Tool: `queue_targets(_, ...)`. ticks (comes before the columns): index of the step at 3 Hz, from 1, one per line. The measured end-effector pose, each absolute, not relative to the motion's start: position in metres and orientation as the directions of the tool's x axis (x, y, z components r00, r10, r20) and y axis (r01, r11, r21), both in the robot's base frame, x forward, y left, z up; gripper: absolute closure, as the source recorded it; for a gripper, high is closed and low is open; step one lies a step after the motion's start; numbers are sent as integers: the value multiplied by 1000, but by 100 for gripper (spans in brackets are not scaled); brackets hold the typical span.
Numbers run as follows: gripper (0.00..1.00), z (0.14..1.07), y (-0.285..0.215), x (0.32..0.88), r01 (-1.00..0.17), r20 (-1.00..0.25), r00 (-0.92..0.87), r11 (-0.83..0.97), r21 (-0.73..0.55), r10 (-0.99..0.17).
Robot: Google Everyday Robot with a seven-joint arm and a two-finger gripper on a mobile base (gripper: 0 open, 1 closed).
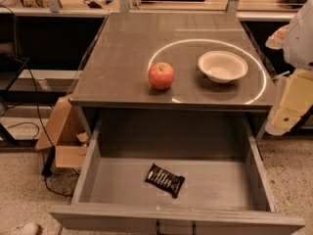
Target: Pick rxbar chocolate from top drawer and place on counter
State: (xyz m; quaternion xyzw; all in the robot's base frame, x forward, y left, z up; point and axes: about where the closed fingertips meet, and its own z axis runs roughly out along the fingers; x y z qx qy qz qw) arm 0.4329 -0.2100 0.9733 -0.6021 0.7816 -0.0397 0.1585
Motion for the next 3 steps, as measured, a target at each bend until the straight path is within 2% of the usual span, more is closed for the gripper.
queue_targets(2,0,948,-174,414,-932,-204,-224,271,-242,-953)
queue_targets(3,0,946,-171,414,-933,-216,-214,265,-243,-953)
